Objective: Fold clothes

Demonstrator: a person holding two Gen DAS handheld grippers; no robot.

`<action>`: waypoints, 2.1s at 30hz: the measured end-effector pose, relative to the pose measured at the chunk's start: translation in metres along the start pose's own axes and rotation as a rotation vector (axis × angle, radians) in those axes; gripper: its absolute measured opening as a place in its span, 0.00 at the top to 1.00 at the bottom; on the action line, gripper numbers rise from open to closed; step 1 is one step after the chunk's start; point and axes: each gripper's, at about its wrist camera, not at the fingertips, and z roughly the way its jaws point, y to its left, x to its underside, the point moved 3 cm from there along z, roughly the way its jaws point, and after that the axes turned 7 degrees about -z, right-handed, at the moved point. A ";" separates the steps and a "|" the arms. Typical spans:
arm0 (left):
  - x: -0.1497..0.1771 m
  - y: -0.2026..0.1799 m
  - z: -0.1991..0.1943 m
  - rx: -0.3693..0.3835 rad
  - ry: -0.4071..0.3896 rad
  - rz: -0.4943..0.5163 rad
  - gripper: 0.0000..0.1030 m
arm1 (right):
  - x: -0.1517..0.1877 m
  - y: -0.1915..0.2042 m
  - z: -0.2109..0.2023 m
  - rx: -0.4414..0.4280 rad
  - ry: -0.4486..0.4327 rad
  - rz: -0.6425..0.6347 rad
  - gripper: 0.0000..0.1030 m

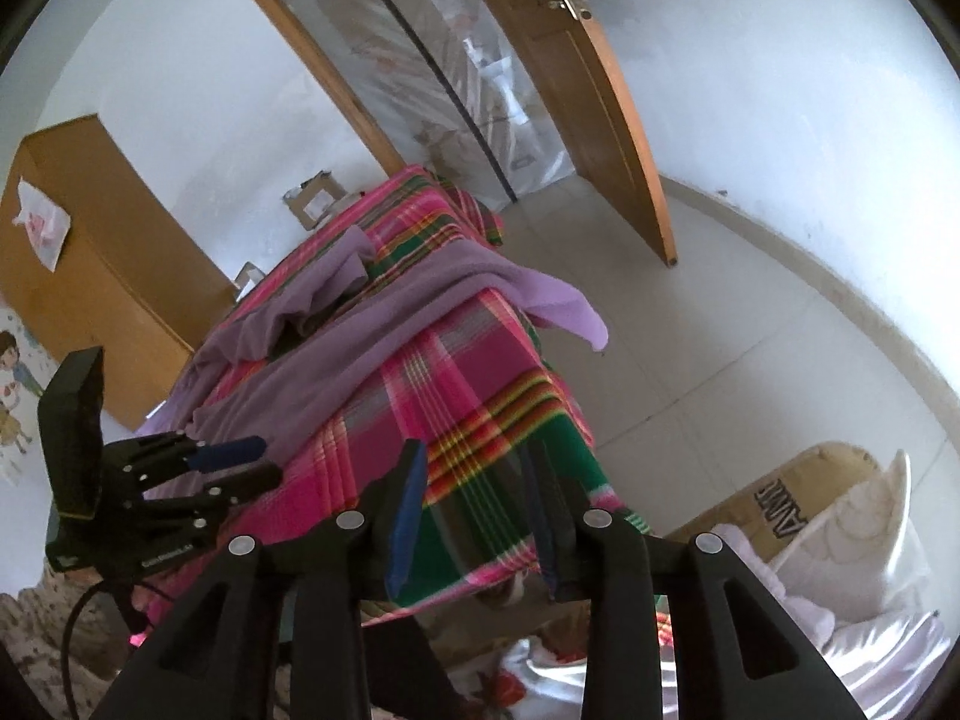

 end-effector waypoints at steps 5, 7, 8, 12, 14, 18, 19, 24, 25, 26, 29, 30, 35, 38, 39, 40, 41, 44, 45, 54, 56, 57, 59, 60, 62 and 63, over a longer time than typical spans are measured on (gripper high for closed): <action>-0.012 0.001 0.007 -0.006 -0.001 -0.010 0.70 | 0.000 0.003 0.006 -0.016 0.002 -0.009 0.66; -0.016 0.004 0.010 0.007 0.014 -0.027 0.70 | 0.000 0.003 0.010 -0.017 0.011 -0.015 0.66; -0.018 0.005 0.011 0.015 0.019 -0.032 0.72 | -0.001 0.003 0.013 -0.018 0.015 -0.018 0.66; -0.025 0.018 0.007 0.058 0.018 -0.085 0.95 | -0.007 0.005 0.022 -0.039 0.025 -0.025 0.66; -0.030 0.026 -0.006 0.090 -0.032 -0.128 0.95 | -0.012 0.008 0.028 -0.061 0.024 -0.026 0.66; -0.043 0.046 -0.032 0.150 -0.110 -0.213 0.96 | -0.021 0.019 0.043 -0.117 0.035 -0.039 0.66; -0.046 0.051 -0.038 0.162 -0.124 -0.231 0.96 | -0.023 0.023 0.048 -0.128 0.041 -0.048 0.66; -0.050 0.067 -0.062 0.217 -0.186 -0.296 0.96 | -0.035 0.034 0.071 -0.223 0.041 -0.002 0.66; -0.050 0.069 -0.066 0.224 -0.197 -0.297 0.96 | -0.037 0.033 0.075 -0.251 0.036 0.027 0.63; -0.049 0.071 -0.069 0.229 -0.202 -0.296 0.96 | -0.040 0.033 0.079 -0.280 0.031 0.056 0.58; -0.049 0.077 -0.071 0.248 -0.211 -0.308 0.96 | -0.048 0.028 0.089 -0.352 0.007 0.159 0.55; -0.049 0.078 -0.071 0.250 -0.212 -0.307 0.96 | -0.050 0.025 0.091 -0.373 -0.002 0.192 0.54; -0.043 0.074 -0.076 0.275 -0.205 -0.347 0.96 | -0.058 0.008 0.100 -0.513 -0.058 0.391 0.45; -0.042 0.073 -0.078 0.274 -0.214 -0.349 0.95 | -0.062 -0.003 0.105 -0.568 -0.080 0.526 0.45; -0.041 0.073 -0.078 0.271 -0.212 -0.350 0.95 | -0.065 -0.005 0.106 -0.561 -0.083 0.549 0.45; -0.040 0.072 -0.076 0.270 -0.207 -0.347 0.95 | -0.068 -0.007 0.105 -0.547 -0.088 0.559 0.44; -0.038 0.072 -0.076 0.271 -0.202 -0.349 0.95 | -0.071 -0.009 0.104 -0.532 -0.094 0.566 0.44; -0.035 0.069 -0.071 0.281 -0.182 -0.354 0.95 | -0.075 -0.017 0.100 -0.518 -0.120 0.600 0.44; -0.034 0.067 -0.070 0.275 -0.178 -0.348 0.95 | -0.076 -0.020 0.099 -0.515 -0.129 0.612 0.44; -0.022 0.044 -0.046 0.302 -0.101 -0.299 0.95 | -0.084 -0.043 0.075 -0.332 -0.172 0.578 0.80; -0.018 0.039 -0.041 0.308 -0.083 -0.291 0.95 | -0.086 -0.046 0.073 -0.289 -0.170 0.552 0.90; -0.017 0.036 -0.039 0.308 -0.076 -0.286 0.95 | -0.087 -0.047 0.072 -0.266 -0.164 0.539 0.90; -0.016 0.033 -0.035 0.306 -0.062 -0.282 0.95 | -0.087 -0.048 0.067 -0.176 -0.138 0.479 0.91; -0.015 0.031 -0.033 0.309 -0.056 -0.282 0.95 | -0.087 -0.050 0.065 -0.141 -0.134 0.460 0.91; -0.013 0.028 -0.030 0.313 -0.044 -0.280 0.95 | -0.082 -0.056 0.065 -0.093 -0.125 0.459 0.92; -0.012 0.026 -0.028 0.313 -0.037 -0.272 0.95 | -0.080 -0.060 0.066 -0.080 -0.116 0.464 0.92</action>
